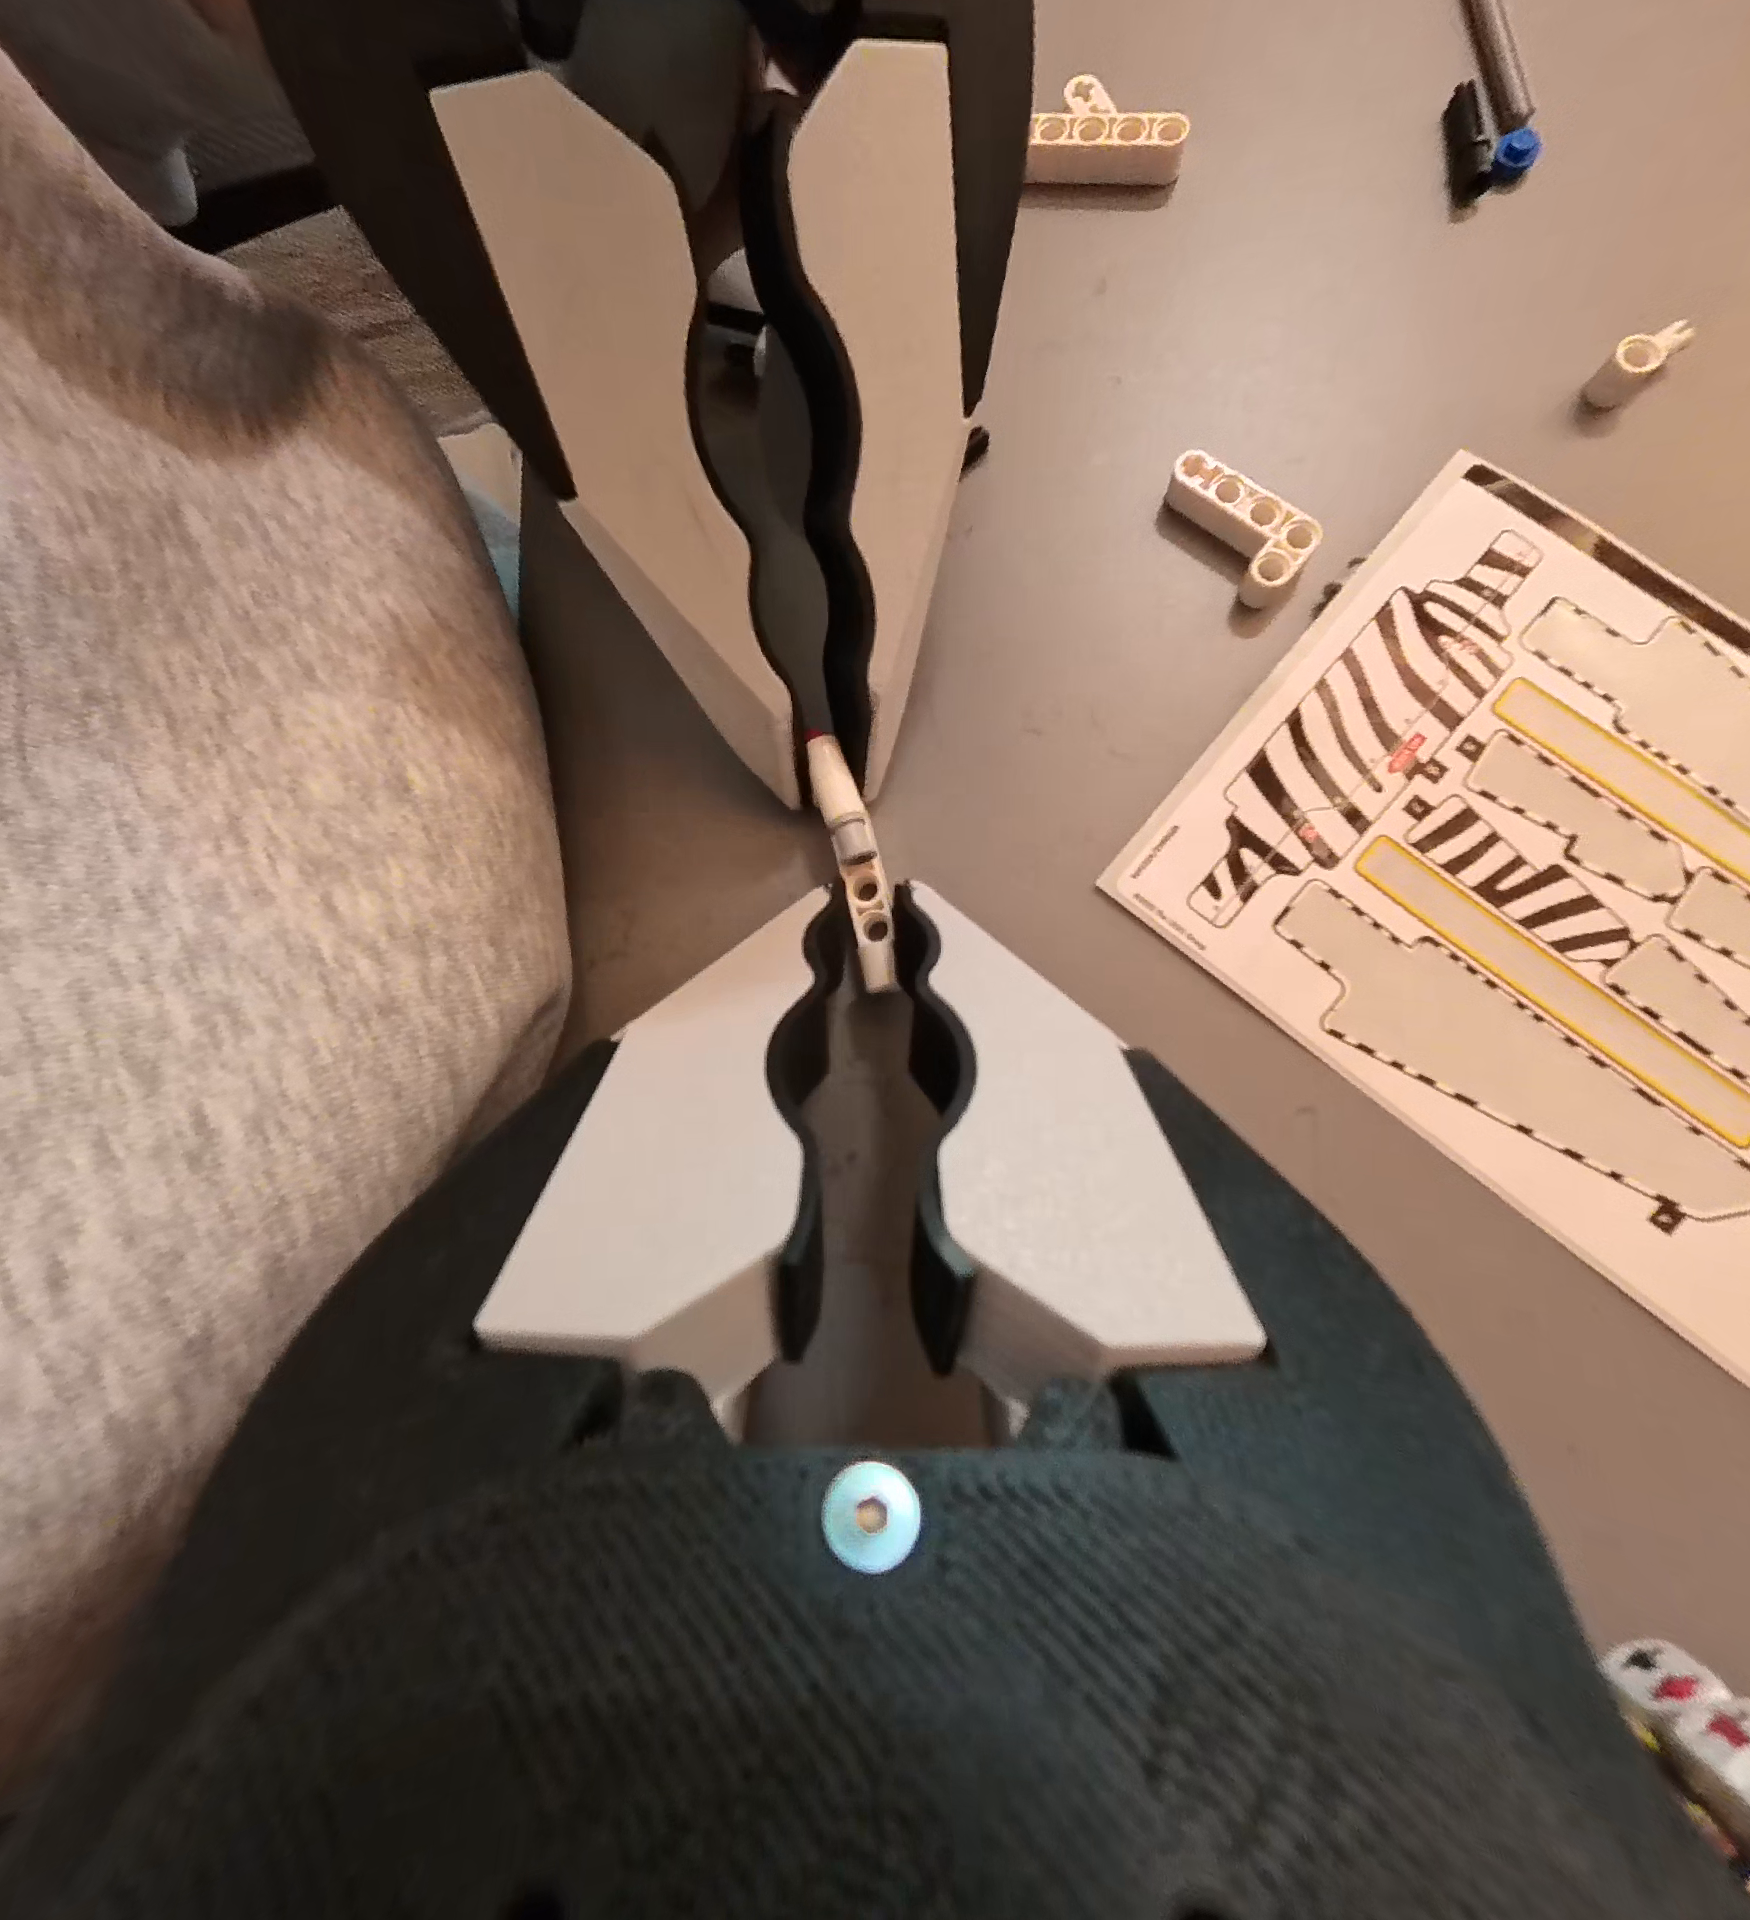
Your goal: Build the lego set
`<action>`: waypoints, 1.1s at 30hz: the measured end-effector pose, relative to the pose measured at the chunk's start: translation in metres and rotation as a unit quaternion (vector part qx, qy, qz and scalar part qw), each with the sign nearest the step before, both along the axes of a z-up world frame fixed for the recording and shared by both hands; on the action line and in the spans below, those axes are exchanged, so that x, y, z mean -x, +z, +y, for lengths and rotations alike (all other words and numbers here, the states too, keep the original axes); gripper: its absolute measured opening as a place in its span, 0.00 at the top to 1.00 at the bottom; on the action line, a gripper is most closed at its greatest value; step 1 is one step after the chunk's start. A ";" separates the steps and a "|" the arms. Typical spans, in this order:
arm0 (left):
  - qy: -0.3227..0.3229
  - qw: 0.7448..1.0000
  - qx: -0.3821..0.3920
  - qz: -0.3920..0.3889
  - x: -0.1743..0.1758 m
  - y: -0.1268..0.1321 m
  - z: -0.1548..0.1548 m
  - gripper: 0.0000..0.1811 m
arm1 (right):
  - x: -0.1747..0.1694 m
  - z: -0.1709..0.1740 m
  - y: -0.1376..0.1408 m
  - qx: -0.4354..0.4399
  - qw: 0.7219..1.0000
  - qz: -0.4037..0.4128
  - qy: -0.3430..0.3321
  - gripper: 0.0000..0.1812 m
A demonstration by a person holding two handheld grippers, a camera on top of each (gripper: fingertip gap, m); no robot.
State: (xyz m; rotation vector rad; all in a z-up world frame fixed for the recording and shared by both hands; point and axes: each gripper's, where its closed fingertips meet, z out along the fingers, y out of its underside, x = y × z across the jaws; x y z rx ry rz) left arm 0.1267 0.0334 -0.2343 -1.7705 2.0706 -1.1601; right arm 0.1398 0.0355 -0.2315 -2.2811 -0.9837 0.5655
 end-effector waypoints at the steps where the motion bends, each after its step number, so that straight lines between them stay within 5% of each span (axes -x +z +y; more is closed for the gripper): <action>1: 0.003 1.000 0.003 0.000 0.000 0.000 0.000 0.96 | 0.000 0.000 0.000 -0.001 1.000 -0.002 0.000 0.96; 18: 0.012 1.000 0.020 -0.014 0.001 0.003 -0.003 0.90 | 0.000 -0.002 -0.001 -0.003 1.000 -0.018 0.004 0.96; 33: 0.016 1.000 -0.001 -0.020 0.000 0.000 0.000 0.96 | 0.005 0.002 0.007 -0.050 0.998 -0.026 0.017 0.96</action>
